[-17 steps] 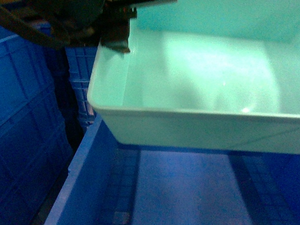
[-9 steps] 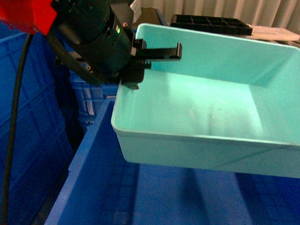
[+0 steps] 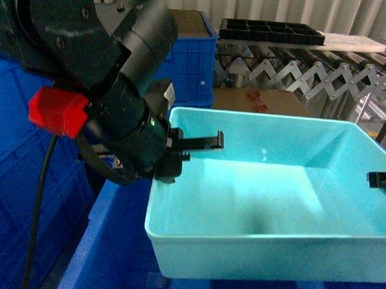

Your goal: Stack blue boxes stably on right

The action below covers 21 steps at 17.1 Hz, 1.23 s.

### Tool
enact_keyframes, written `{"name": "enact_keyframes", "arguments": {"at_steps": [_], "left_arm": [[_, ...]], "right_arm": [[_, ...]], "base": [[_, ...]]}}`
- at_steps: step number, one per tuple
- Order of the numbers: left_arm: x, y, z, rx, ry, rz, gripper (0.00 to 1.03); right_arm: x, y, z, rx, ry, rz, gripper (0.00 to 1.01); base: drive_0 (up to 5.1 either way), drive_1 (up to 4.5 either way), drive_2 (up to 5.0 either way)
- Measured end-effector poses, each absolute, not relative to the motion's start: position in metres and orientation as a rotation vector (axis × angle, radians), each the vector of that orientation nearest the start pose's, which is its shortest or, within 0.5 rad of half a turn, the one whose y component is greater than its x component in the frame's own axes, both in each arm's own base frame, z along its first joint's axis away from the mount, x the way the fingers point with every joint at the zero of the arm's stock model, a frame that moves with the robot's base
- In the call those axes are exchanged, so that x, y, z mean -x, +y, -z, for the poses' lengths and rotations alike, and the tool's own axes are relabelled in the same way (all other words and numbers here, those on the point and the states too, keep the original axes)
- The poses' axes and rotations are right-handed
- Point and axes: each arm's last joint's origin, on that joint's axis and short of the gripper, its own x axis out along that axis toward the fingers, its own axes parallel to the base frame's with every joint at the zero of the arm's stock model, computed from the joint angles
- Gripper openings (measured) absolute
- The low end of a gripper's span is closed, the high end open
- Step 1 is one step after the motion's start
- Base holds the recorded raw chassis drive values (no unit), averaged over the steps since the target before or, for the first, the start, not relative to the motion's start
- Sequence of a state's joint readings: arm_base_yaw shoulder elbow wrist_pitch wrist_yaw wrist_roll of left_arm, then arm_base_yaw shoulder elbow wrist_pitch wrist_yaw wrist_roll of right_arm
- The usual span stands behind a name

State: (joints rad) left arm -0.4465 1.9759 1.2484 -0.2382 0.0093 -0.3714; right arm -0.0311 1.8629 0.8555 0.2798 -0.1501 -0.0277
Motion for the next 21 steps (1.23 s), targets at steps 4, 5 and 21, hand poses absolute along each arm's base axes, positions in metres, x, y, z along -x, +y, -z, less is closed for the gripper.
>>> {"name": "enact_keyframes", "arguments": {"at_steps": [4,5,21], "left_arm": [[-0.364,-0.17,-0.136,0.159,1.024,0.233,0.02],[-0.365,-0.17,-0.137,0.162,1.019,0.233,0.02],[-0.377,-0.171,-0.129,0.188,1.038,0.278,0.17]], "right_arm": [[-0.351,-0.007,-0.105,-0.024,0.733,-0.129,0.02],[-0.352,-0.007,-0.104,-0.024,0.733,-0.13,0.02],[-0.365,-0.008,-0.099,0.043,0.699,-0.144,0.15]], "base": [[0.0,0.0,0.0],[0.0,0.0,0.0],[0.0,0.0,0.0]]}}
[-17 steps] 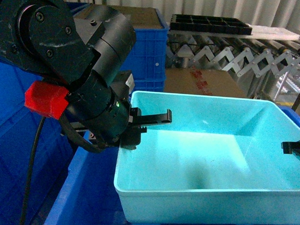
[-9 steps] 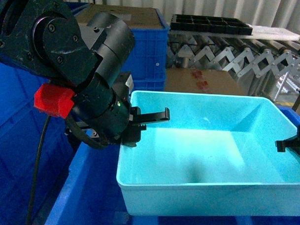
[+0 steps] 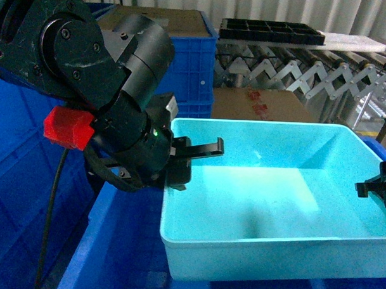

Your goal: Stack blue boxes stably on right

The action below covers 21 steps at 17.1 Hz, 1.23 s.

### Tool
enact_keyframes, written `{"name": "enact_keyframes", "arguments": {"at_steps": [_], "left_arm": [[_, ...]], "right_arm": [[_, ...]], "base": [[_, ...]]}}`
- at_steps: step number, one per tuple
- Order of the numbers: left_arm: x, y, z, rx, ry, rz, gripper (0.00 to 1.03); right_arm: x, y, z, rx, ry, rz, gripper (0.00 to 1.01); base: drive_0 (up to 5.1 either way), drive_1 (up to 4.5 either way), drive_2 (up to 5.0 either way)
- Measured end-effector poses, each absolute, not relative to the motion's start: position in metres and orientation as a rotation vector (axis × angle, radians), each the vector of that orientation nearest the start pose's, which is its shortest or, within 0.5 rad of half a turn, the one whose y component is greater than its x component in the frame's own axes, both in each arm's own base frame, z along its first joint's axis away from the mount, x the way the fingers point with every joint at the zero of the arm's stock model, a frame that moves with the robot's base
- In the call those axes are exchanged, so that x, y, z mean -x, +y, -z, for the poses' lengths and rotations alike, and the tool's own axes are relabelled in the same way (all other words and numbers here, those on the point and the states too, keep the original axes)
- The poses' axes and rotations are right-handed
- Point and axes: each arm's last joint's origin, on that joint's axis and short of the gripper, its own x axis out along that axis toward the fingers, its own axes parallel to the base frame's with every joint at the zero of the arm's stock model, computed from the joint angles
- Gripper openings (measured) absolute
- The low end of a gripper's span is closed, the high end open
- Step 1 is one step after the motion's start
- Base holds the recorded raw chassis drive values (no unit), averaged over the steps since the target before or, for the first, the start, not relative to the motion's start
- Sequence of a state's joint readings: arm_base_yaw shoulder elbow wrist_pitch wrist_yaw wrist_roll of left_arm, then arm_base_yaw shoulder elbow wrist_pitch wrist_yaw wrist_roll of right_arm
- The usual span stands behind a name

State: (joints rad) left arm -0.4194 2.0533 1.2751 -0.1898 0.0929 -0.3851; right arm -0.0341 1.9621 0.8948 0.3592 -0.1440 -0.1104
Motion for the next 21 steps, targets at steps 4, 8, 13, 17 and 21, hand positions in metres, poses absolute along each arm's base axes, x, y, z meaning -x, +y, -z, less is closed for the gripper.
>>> {"name": "enact_keyframes", "arguments": {"at_steps": [4,8,13,17,21], "left_arm": [[-0.375,-0.179,-0.131,0.189,1.038,0.338,0.58],[-0.376,-0.181,-0.133,0.188,1.03,0.356,0.97],[-0.376,-0.181,-0.133,0.187,1.03,0.357,0.98],[-0.385,-0.179,-0.158,0.214,0.939,0.374,0.98],[-0.371,-0.135,-0.231,0.302,0.751,0.381,0.98]], "right_arm": [[-0.365,-0.007,-0.099,0.053,0.697,-0.162,0.54],[-0.366,-0.007,-0.1,0.055,0.689,-0.17,0.97],[-0.366,-0.007,-0.1,0.056,0.689,-0.171,0.98],[-0.371,-0.006,-0.115,0.043,0.633,-0.198,0.98],[-0.353,-0.01,-0.188,0.003,0.431,-0.231,0.98]], "base": [[0.0,0.0,0.0],[0.0,0.0,0.0],[0.0,0.0,0.0],[0.0,0.0,0.0],[0.0,0.0,0.0]]}}
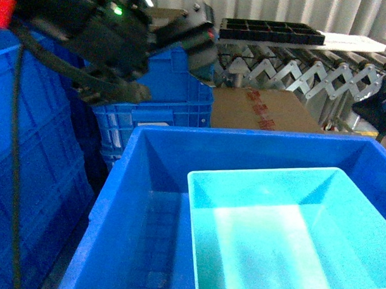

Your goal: Stack blue boxes stably on right

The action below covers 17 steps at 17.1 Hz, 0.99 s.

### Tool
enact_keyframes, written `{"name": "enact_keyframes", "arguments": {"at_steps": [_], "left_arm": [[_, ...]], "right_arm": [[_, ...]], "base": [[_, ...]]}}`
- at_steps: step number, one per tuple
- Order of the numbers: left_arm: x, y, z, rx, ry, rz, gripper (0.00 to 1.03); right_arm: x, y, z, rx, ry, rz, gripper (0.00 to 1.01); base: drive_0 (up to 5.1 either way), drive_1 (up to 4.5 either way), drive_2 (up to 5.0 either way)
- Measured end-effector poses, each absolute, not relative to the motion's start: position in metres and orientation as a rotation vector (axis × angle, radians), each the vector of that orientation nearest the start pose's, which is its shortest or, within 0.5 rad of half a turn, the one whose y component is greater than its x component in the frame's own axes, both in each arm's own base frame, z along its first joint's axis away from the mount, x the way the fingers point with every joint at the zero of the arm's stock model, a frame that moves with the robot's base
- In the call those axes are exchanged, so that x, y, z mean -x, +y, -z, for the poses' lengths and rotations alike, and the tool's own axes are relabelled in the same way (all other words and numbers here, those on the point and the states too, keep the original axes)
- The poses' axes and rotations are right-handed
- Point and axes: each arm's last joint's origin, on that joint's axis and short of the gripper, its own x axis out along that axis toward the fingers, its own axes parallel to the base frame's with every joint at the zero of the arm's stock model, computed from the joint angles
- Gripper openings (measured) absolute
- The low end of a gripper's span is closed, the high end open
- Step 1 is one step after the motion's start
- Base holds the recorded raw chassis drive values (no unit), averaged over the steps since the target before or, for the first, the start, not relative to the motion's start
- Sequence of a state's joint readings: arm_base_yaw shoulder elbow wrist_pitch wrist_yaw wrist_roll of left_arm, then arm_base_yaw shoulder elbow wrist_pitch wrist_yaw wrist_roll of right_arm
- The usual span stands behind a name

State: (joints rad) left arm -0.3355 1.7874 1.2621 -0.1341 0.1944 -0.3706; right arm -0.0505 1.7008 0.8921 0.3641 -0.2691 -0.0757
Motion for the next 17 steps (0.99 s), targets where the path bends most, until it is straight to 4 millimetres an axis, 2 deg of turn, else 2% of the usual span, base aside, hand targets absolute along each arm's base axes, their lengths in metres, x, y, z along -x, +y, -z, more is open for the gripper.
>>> {"name": "enact_keyframes", "arguments": {"at_steps": [2,3,5,7,10,12,14,17], "left_arm": [[-0.337,-0.105,-0.239,0.306,0.779,0.312,0.98],[-0.316,-0.098,-0.246,0.3,0.79,0.301,0.98],[-0.278,-0.088,-0.28,0.325,0.746,0.306,0.98],[-0.241,-0.081,-0.315,0.369,0.667,0.258,0.98],[-0.231,-0.09,-0.321,0.38,0.661,0.25,0.98],[-0.226,-0.102,-0.329,0.378,0.643,0.253,0.98],[-0.229,-0.097,-0.343,0.407,0.575,0.246,0.98],[-0.231,-0.09,-0.344,0.432,0.565,0.214,0.98]], "right_arm": [[-0.314,-0.037,-0.211,-0.044,0.43,-0.209,0.98],[-0.295,-0.051,-0.224,-0.066,0.426,-0.192,0.98],[-0.26,-0.07,-0.259,-0.086,0.373,-0.173,0.98],[-0.246,-0.073,-0.288,-0.058,0.309,-0.17,0.98],[-0.237,-0.069,-0.299,-0.065,0.306,-0.185,0.98],[-0.22,-0.062,-0.318,-0.052,0.257,-0.186,0.98],[-0.218,-0.054,-0.332,-0.017,0.167,-0.198,0.98],[-0.22,-0.051,-0.333,-0.027,0.169,-0.208,0.98]], "base": [[0.0,0.0,0.0],[0.0,0.0,0.0],[0.0,0.0,0.0],[0.0,0.0,0.0],[0.0,0.0,0.0],[0.0,0.0,0.0],[0.0,0.0,0.0],[0.0,0.0,0.0]]}}
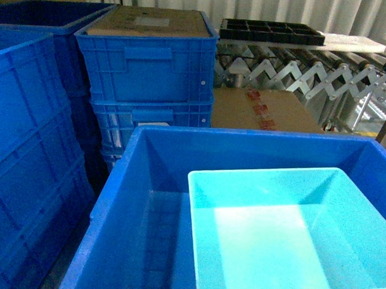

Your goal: Stack blue boxes stably on right

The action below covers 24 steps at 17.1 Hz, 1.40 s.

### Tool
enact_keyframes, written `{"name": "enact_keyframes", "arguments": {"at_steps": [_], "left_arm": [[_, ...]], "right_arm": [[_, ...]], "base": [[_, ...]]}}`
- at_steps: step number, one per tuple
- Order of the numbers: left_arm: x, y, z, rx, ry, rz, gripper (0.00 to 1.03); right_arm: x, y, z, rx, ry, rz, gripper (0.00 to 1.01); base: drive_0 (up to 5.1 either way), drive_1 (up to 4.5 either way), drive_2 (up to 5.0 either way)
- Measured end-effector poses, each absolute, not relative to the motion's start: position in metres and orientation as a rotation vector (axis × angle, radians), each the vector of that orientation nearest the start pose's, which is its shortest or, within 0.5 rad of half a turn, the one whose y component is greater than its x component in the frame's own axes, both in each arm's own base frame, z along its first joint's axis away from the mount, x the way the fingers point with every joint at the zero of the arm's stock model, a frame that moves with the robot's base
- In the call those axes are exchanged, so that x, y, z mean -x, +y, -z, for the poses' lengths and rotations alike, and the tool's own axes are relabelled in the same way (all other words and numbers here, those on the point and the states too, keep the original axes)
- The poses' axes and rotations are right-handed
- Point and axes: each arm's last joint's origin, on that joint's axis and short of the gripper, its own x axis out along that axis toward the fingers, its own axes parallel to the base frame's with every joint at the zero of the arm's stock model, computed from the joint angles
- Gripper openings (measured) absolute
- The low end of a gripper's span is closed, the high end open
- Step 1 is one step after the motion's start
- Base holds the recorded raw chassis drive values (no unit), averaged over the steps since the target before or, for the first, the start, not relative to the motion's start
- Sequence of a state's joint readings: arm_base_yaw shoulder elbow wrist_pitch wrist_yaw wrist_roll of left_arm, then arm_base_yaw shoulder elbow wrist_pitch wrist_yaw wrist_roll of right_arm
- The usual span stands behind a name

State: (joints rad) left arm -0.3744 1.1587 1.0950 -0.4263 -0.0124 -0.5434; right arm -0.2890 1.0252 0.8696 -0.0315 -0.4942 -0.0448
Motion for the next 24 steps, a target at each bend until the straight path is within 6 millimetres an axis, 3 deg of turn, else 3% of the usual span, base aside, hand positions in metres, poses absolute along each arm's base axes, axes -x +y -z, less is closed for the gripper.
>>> {"name": "enact_keyframes", "arguments": {"at_steps": [1,2,3,4,5,7,11,12,16,20,24], "left_arm": [[-0.231,-0.091,-0.344,0.433,0.566,0.218,0.98],[-0.23,-0.093,-0.344,0.431,0.568,0.227,0.98],[-0.231,-0.095,-0.343,0.383,0.343,0.204,0.91],[-0.224,-0.085,-0.335,0.307,0.198,0.119,0.82],[-0.211,-0.068,-0.314,0.194,0.074,0.028,0.69],[-0.196,-0.047,-0.291,0.099,-0.03,-0.025,0.49],[-0.175,-0.031,-0.241,0.018,0.017,0.002,0.11],[-0.17,-0.026,-0.235,0.018,0.007,-0.003,0.01],[-0.153,-0.015,-0.211,0.016,0.008,0.0,0.02],[-0.139,-0.001,-0.195,0.017,0.005,-0.004,0.02],[-0.126,0.0,-0.182,0.017,0.004,0.0,0.02]], "right_arm": [[-0.221,-0.051,-0.333,-0.027,0.169,-0.208,0.98],[-0.22,-0.049,-0.333,0.008,0.071,-0.131,0.91],[-0.211,-0.043,-0.324,0.022,-0.001,-0.047,0.8],[-0.201,-0.037,-0.311,0.026,-0.028,-0.026,0.71],[-0.192,-0.031,-0.293,0.025,-0.037,-0.012,0.58],[-0.182,-0.025,-0.263,0.016,-0.003,0.001,0.38],[-0.163,-0.016,-0.233,0.016,-0.007,0.004,0.01],[-0.159,-0.013,-0.226,0.011,-0.006,0.002,0.02],[-0.144,0.001,-0.205,0.01,0.0,-0.02,0.02],[-0.133,0.0,-0.191,0.008,0.004,-0.003,0.02],[-0.122,0.0,-0.18,0.008,0.004,-0.002,0.02]], "base": [[0.0,0.0,0.0],[0.0,0.0,0.0],[0.0,0.0,0.0],[0.0,0.0,0.0],[0.0,0.0,0.0],[0.0,0.0,0.0],[0.0,0.0,0.0],[0.0,0.0,0.0],[0.0,0.0,0.0],[0.0,0.0,0.0],[0.0,0.0,0.0]]}}
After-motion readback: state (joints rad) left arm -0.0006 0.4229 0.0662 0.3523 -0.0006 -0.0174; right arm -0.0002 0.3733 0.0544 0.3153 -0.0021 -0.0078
